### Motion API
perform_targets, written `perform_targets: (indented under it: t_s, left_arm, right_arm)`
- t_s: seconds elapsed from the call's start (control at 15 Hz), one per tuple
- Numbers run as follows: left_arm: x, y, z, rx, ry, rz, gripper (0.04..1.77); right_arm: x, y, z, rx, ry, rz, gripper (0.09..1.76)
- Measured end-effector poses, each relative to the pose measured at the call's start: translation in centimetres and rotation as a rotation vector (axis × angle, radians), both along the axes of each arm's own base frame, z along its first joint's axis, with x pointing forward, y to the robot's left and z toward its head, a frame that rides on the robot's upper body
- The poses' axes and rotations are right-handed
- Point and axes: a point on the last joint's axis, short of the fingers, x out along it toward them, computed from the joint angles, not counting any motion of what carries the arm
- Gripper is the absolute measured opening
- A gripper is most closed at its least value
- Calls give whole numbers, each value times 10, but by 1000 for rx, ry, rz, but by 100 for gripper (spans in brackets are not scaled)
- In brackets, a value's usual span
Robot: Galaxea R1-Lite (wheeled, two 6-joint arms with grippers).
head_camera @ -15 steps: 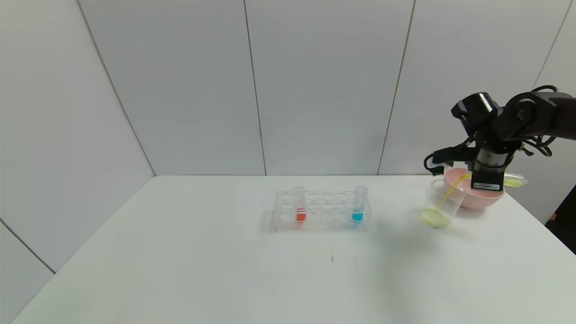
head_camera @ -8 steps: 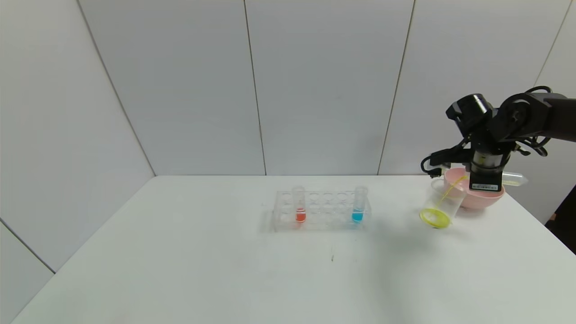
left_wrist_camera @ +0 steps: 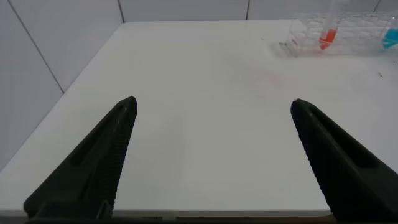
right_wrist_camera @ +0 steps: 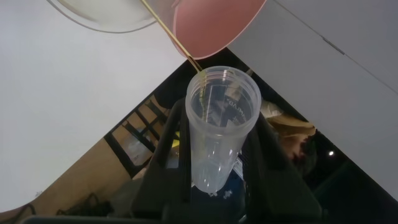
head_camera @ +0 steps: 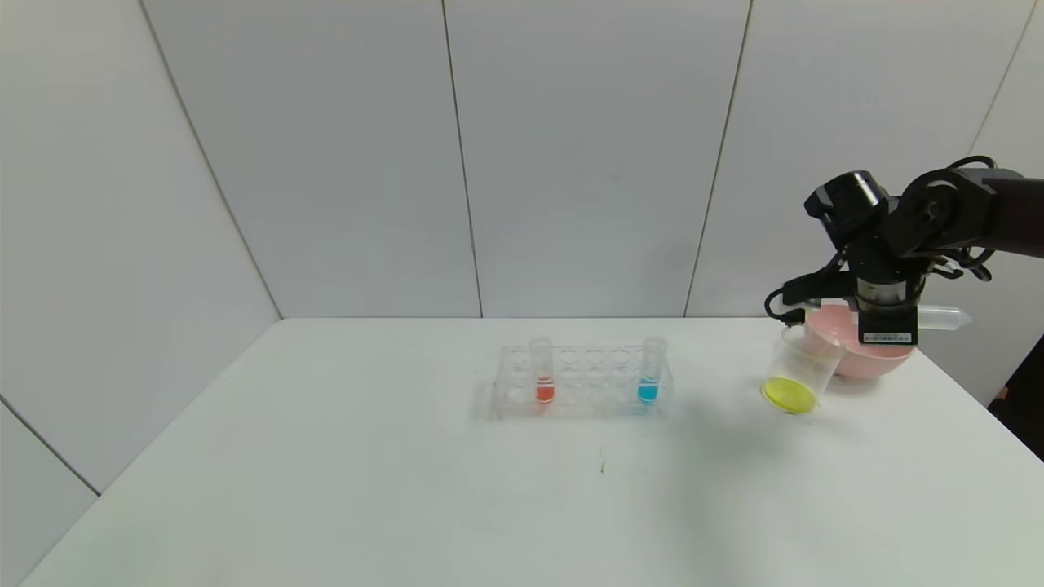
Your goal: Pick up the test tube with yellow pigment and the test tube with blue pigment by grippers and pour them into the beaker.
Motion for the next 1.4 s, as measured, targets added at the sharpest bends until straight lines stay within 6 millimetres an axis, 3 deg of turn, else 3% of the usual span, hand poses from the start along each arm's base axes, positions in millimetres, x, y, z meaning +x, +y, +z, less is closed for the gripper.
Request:
perform_targets:
  t_s: [0.6,0.8,1.07,1.4]
  left_arm:
    - [0,0,0,0,0,0,176]
    - [0,0,0,0,0,0,176]
    - [0,0,0,0,0,0,176]
    - [0,0,0,0,0,0,176]
  right_arm:
    - [-1,6,0,-9,9,20,53]
    - [-1,5,5,59,-20,50,53]
    - [2,-12,20,362,-153,114,53]
    - [6,-18,42,991,-403,57,53]
